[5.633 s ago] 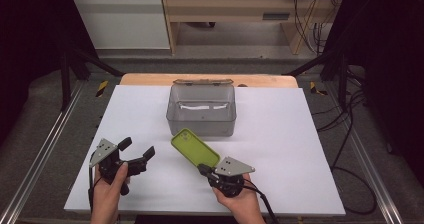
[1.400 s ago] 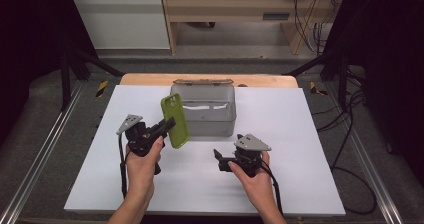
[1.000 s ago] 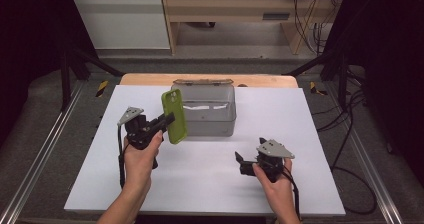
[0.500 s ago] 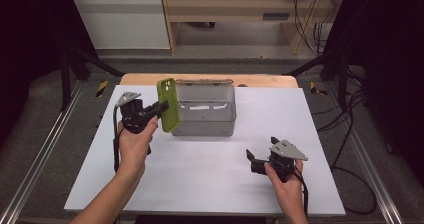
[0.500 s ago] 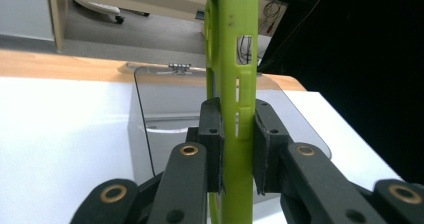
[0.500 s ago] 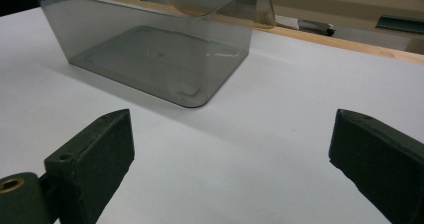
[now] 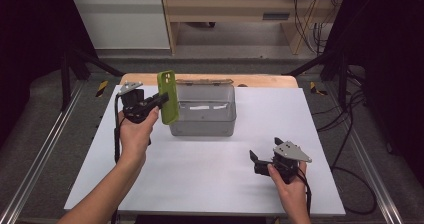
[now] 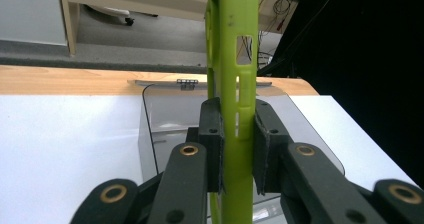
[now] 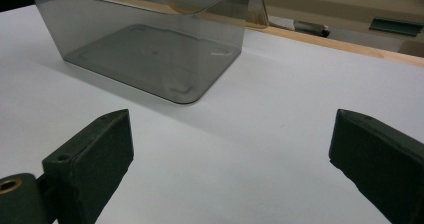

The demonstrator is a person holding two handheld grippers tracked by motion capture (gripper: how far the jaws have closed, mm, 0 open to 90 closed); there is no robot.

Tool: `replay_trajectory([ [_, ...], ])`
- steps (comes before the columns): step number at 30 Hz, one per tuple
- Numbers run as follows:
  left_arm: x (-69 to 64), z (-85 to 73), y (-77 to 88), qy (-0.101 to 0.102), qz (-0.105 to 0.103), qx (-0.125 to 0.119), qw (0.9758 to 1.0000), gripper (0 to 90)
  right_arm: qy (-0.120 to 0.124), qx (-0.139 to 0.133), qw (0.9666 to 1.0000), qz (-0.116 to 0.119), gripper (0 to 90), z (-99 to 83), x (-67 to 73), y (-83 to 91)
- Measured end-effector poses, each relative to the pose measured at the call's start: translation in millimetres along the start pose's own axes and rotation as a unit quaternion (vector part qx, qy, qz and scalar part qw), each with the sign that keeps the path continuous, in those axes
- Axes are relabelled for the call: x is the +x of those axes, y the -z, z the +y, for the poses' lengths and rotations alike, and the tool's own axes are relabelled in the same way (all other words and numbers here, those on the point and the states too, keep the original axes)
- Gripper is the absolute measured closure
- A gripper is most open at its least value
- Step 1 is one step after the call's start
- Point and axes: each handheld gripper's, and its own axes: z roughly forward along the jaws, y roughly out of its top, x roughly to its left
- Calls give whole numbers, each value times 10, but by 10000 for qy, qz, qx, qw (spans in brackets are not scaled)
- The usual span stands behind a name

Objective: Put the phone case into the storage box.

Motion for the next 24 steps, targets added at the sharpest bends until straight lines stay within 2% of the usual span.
replay_trajectory([
  [9, -62, 132, -85, -187, 75, 129, 9997, 773, -20, -68, 10000, -26, 47, -19, -50, 61],
  [14, -62, 182, -136, -135, 101, 182, 9997, 774, 33, -45, 10000, -35, 48, -27, -52, 58],
  [19, -56, 240, -212, -206, 182, 273, 9992, 773, 85, 1, 10000, -29, 48, -36, -50, 51],
  [24, -47, 290, -276, -181, 254, 317, 9990, 773, 98, -12, 9999, -61, 49, -37, -57, 60],
])
